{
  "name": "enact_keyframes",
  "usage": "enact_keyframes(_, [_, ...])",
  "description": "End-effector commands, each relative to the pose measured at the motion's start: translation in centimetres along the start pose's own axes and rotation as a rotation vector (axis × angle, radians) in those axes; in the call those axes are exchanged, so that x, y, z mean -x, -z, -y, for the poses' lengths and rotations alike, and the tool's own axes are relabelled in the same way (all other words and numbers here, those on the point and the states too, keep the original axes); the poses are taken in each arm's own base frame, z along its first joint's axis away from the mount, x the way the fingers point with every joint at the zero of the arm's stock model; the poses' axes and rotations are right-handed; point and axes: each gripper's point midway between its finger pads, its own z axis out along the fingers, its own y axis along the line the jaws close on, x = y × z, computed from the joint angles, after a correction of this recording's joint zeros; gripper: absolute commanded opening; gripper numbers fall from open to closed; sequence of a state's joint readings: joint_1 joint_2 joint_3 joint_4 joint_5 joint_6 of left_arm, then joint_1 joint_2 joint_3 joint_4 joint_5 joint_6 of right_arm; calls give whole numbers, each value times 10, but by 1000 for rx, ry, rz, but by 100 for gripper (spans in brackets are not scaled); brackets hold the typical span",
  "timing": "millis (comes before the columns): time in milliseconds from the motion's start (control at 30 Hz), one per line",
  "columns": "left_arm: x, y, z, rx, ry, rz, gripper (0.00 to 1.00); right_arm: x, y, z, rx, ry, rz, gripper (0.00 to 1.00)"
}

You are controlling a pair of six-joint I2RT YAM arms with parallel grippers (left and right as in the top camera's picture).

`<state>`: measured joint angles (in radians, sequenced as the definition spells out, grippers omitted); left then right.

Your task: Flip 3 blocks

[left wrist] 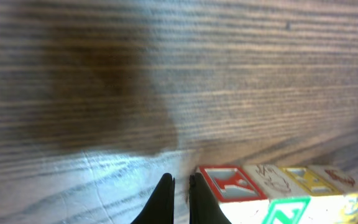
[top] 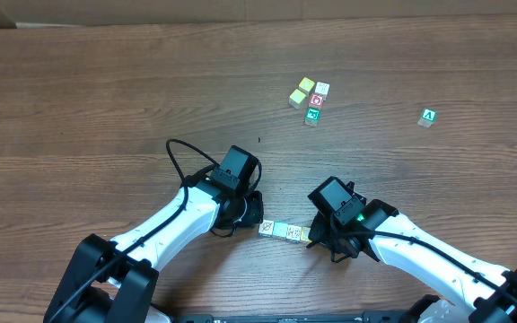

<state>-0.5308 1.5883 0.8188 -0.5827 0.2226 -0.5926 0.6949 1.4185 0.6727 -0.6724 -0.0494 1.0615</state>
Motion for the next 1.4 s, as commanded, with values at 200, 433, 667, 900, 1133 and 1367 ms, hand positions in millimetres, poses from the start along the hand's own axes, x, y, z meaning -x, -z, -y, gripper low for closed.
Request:
enact_keyframes(200, [-7,3,10,-38,-24,-45,4,0,-1,-5,21,2,2,4])
enact_keyframes(433, [-8,3,9,-36,-23,-50,4,-3,-1,-15,70,47,-17,4])
enact_keyframes(667, [-10,3,9,-35,-20,-58,4,-3,-1,-15,70,47,-19,4])
enact_keyframes(900, [-17,3,6,-25,-13,-86,4,-2,-1,-17,76,52,-14,4])
enact_keyframes(1133, [-22,4,2,-11,-6,-108,4,1,-1,-18,79,53,3,4])
enact_keyframes(1367, [-28,4,0,6,36,-129,4,2,-1,-21,89,61,10,4])
